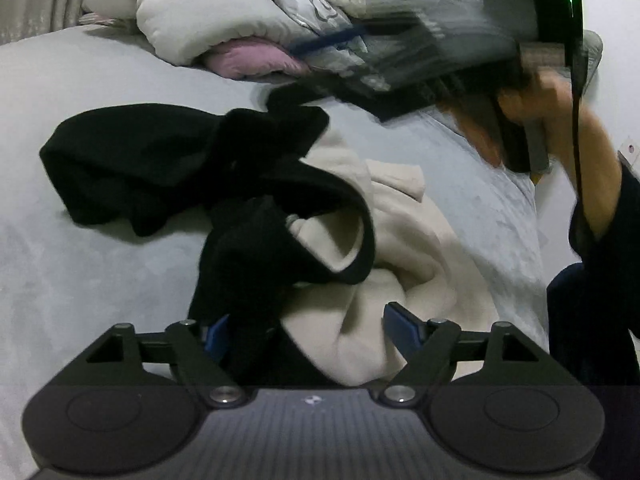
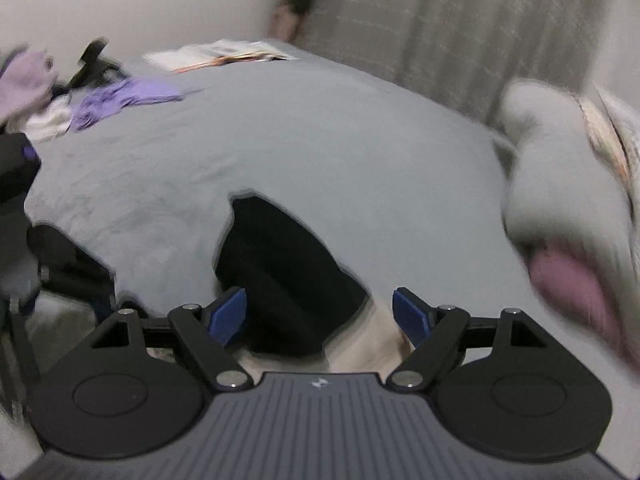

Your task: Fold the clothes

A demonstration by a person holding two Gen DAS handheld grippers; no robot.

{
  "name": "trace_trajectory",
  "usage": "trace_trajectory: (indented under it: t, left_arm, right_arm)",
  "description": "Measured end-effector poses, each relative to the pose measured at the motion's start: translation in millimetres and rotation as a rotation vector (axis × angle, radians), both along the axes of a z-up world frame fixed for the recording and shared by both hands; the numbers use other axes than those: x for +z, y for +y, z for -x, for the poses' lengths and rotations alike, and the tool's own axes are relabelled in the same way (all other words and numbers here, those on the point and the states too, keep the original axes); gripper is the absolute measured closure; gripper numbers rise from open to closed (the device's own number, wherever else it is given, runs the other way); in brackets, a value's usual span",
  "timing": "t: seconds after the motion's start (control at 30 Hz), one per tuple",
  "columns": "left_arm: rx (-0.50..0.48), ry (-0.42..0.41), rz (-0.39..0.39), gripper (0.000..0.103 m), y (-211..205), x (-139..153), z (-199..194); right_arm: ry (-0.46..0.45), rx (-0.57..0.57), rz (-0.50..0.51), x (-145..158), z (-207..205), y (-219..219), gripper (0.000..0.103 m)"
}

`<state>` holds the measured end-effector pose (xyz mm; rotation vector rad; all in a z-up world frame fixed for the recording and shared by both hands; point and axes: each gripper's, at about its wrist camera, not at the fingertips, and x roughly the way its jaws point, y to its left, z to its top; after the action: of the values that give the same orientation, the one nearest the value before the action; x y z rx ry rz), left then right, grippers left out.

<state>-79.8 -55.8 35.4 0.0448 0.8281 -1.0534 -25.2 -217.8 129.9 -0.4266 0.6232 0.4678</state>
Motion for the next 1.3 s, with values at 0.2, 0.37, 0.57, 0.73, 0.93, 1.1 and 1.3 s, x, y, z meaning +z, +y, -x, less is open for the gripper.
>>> trace_trajectory:
  t: [0.2,0.37,0.57,0.73,0.93,1.1,1.3]
  left_arm:
    - [0.061,0.137,0.117,0.025,9.3,-9.8,-22.1]
    - [0.057,0.047,0.070,0.075,-0.5,-13.2,-17.7]
    - [0.082,-0.072,0.069,0.082,-7.6,0.5,-4.4]
    - [0.161,-0.206,0.150,0.087,0.1,43.2,13.1]
    - [0.390,-0.376,0.273,0.088,49.3,128.8,37.1]
    - [0.492,-0.534,0.355,0.089,96.7,207.6,90.6]
    - [0.496,-0.780,0.313,0.089,108.8,304.8,172.6]
  right_arm:
    - [0.201,0.118,0.259,-39.5,-73.0,88.3,0.014]
    - [0.285,-0.014,0.194,-55.0,-96.7,73.1,0.072]
    - [0.121,-0.185,-0.117,3.7,-62.2,2.0,0.095]
    - [-0.085,-0.297,-0.306,71.8,-2.0,-69.1,0.095]
    - [-0.296,-0.387,-0.631,166.1,95.0,-152.2,0.095]
    - [-0.491,-0.360,-0.880,234.9,182.5,-196.2,0.095]
    - [-0.679,-0.272,-0.941,294.0,260.8,-184.7,0.095]
